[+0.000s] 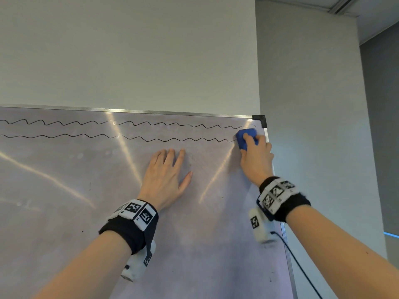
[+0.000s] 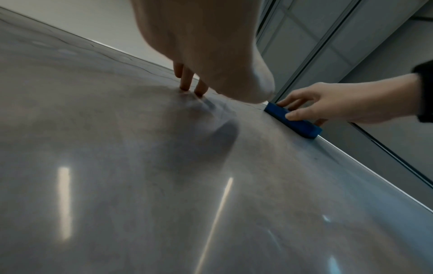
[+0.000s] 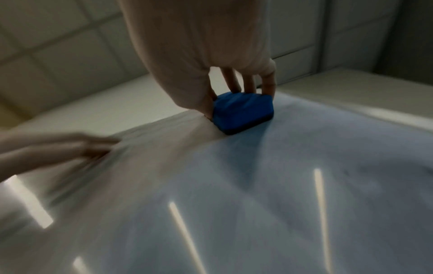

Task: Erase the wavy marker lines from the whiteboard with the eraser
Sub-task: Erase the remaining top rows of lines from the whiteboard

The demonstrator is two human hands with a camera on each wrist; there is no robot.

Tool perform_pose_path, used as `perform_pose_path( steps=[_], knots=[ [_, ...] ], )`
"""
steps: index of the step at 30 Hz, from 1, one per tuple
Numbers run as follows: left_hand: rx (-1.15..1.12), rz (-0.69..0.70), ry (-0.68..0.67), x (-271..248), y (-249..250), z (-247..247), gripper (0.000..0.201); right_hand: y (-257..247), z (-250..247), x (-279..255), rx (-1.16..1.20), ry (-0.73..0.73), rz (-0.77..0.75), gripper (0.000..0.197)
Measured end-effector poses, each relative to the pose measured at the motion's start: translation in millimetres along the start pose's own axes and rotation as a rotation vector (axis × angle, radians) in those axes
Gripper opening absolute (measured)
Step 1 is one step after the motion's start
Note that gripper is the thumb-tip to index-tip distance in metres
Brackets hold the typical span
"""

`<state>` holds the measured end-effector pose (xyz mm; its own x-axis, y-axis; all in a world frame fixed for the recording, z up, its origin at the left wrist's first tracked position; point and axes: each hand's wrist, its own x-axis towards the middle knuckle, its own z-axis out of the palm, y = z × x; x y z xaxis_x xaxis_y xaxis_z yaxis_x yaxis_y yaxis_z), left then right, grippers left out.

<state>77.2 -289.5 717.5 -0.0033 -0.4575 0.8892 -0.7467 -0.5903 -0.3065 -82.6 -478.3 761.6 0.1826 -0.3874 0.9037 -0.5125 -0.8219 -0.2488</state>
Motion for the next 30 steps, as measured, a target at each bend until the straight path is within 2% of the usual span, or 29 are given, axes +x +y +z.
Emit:
perform_pose_path(
  steps=[3, 5, 7, 10, 12, 14, 16, 19, 21, 24, 26, 27, 30],
  knots=[
    [-0.004, -0.002, -0.003, -0.5, 0.3, -0.4, 0.068, -15.6, 18.1, -47.4, 0.002, -0.025, -0.183, 0.052],
    [-0.004, 0.004, -0.002, -0.2, 0.0, -1.0, 0.067, -5.1, 26.1, -65.5, 0.031, -0.005, -0.28, 0.057],
    [-0.005, 0.011, -0.004, -0.5, -1.0, -2.1, 0.068, 8.2, 19.1, -51.6, 0.021, 0.007, -0.253, 0.052],
    [-0.005, 0.014, 0.002, -1.2, -2.2, -1.2, 0.067, 11.8, 4.2, -8.0, 0.012, 0.016, -0.049, 0.046],
    [-0.014, 0.014, 0.005, -1.3, -1.9, -0.1, 0.066, -1.4, 1.1, 5.2, -0.009, 0.035, 0.012, 0.044],
    [-0.012, 0.012, 0.006, -1.5, -1.0, -0.2, 0.066, -15.8, 5.3, -5.9, -0.032, 0.02, -0.02, 0.045],
    [-0.009, 0.009, 0.002, -1.5, -0.9, -1.0, 0.066, -20.8, 14.2, -34.9, -0.04, -0.018, -0.142, 0.05],
    [-0.003, 0.014, -0.01, -2.2, -1.4, -2.0, 0.068, -5.6, 21.1, -57.1, -0.029, 0.022, -0.285, 0.058],
    [-0.009, 0.016, -0.014, -2.4, -2.3, -2.6, 0.068, 3.8, 12.7, -37.2, -0.049, 0.011, -0.227, 0.053],
    [-0.012, 0.022, -0.009, -2.4, -3.4, -1.8, 0.068, 2.6, 3.9, -0.6, -0.049, 0.028, -0.019, 0.048],
    [-0.019, 0.021, -0.001, -2.7, -2.7, -0.8, 0.068, -11.9, 4.9, -2.3, -0.044, 0.04, 0.023, 0.047],
    [-0.024, 0.019, -0.002, -3.1, -2.2, -0.5, 0.068, -19.8, 9.1, -11.7, -0.038, 0.02, -0.014, 0.048],
    [-0.039, 0.023, -0.013, -3.1, -3.7, -3.0, 0.069, -28.0, 22.9, -54.8, -0.033, -0.064, -0.261, 0.059]
  ],
)
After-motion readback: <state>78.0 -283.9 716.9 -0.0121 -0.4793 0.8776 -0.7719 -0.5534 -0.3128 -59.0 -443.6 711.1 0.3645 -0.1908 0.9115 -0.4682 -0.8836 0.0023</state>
